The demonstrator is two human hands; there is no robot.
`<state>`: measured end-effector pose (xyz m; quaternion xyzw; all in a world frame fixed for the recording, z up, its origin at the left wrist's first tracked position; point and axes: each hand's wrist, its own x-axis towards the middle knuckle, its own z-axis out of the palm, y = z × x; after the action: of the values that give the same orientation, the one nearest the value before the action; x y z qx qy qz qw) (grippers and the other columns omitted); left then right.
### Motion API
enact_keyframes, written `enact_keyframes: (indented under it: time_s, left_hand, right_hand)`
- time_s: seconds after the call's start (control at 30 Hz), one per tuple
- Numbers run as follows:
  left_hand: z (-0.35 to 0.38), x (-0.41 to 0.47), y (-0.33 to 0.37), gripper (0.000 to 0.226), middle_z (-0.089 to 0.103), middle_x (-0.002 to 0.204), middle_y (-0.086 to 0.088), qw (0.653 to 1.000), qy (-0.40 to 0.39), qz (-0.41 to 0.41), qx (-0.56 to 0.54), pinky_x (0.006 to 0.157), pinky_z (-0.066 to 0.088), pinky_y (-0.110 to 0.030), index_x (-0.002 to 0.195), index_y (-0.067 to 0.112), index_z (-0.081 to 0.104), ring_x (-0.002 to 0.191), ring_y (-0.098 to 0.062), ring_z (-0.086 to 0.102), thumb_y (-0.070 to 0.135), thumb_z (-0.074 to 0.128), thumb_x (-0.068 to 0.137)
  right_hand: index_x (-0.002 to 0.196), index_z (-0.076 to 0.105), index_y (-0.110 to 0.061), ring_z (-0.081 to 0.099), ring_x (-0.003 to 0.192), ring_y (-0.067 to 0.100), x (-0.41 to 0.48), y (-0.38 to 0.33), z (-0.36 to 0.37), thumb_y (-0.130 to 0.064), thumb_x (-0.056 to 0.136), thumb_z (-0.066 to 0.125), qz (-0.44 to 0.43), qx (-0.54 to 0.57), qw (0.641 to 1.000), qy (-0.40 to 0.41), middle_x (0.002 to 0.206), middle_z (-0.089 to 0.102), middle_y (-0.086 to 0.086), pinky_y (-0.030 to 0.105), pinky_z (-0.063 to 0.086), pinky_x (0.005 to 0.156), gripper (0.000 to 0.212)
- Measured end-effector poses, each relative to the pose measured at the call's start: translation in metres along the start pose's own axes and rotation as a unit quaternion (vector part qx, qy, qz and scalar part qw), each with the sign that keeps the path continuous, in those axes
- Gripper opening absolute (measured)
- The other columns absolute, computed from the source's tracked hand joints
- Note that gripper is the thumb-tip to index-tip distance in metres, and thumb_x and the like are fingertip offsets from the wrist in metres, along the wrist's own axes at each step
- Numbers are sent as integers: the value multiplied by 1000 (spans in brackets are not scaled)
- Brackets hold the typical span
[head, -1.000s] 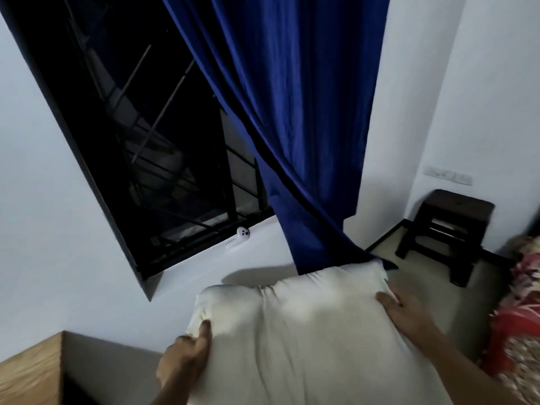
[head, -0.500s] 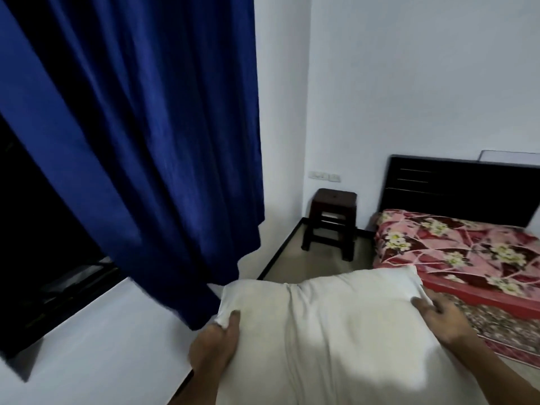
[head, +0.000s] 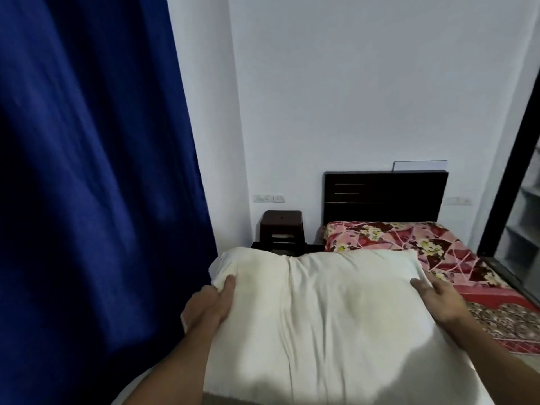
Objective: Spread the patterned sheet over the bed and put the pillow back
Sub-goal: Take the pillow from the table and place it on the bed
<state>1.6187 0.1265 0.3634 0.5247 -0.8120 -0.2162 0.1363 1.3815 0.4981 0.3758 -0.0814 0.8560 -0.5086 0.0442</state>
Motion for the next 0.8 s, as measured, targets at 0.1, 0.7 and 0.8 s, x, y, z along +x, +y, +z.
enact_keyframes:
  time_s: [0.1, 0.7, 0.8]
  left_hand:
    - [-5, 29, 29, 86, 67, 109, -9, 1000, 6, 15, -10, 86, 52, -37, 120, 12, 65, 97, -28, 64, 81, 25, 88]
    - [-6, 191, 207, 91, 61, 131, -17, 995, 14, 93, -11, 82, 46, -34, 142, 9, 52, 113, -34, 60, 78, 23, 91]
    - [-1, 210, 231, 89, 61, 129, -17, 995, 13, 97, -12, 80, 43, -34, 140, 9, 53, 111, -35, 60, 77, 25, 91]
  right_hand:
    - [143, 56, -13, 55, 109, 29, 25, -14, -1, -31, 102, 56, -10, 21, 1000, 13, 134, 62, 18, 38, 42, 95, 44]
    - [139, 59, -23, 60, 121, 30, 193, -94, -19, -74, 78, 58, 11, 63, 996, 57, 134, 65, 5, 45, 44, 109, 80]
    - [138, 59, -26, 61, 120, 29, 212, -100, -24, -92, 57, 59, 17, 57, 996, 62, 132, 66, 1, 46, 45, 108, 105]
